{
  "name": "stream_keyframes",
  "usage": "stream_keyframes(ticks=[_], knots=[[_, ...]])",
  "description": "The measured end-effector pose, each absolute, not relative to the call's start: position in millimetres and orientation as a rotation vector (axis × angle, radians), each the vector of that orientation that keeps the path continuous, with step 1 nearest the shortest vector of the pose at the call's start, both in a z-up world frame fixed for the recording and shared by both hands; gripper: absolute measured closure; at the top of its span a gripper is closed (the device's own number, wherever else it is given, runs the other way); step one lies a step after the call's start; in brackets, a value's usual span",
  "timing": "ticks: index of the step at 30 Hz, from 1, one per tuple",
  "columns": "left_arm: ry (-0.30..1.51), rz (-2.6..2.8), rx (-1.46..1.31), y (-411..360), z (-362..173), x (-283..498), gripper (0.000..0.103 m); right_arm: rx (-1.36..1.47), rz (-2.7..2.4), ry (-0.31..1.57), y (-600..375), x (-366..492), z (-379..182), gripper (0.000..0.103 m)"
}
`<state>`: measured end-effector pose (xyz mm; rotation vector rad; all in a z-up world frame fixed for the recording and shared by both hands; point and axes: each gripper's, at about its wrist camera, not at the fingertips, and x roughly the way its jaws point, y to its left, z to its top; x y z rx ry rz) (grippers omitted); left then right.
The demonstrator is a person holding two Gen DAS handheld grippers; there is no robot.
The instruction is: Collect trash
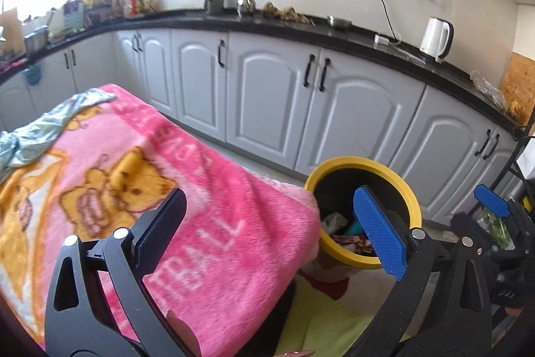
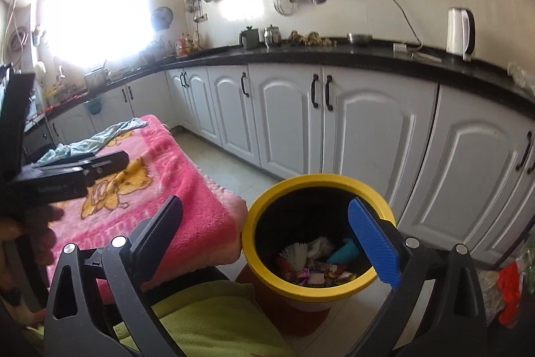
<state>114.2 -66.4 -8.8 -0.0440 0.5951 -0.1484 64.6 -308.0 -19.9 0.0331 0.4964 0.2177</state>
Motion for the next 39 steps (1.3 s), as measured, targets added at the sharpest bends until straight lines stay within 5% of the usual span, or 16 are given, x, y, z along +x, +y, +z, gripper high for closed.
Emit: stream_keyframes(ticks=[14, 39], knots=[[0.440, -0.025, -0.053, -40.8, -15.2, 49.8, 0.011, -0.063, 0.183, 0.275, -273.1, 3.0, -13.9, 0.006], [0.346, -0.063, -0.029, -54.4, -16.2, 22.8, 0.011, -0.094, 0.158, 0.230, -267.5, -23.1, -18.1, 0.006]])
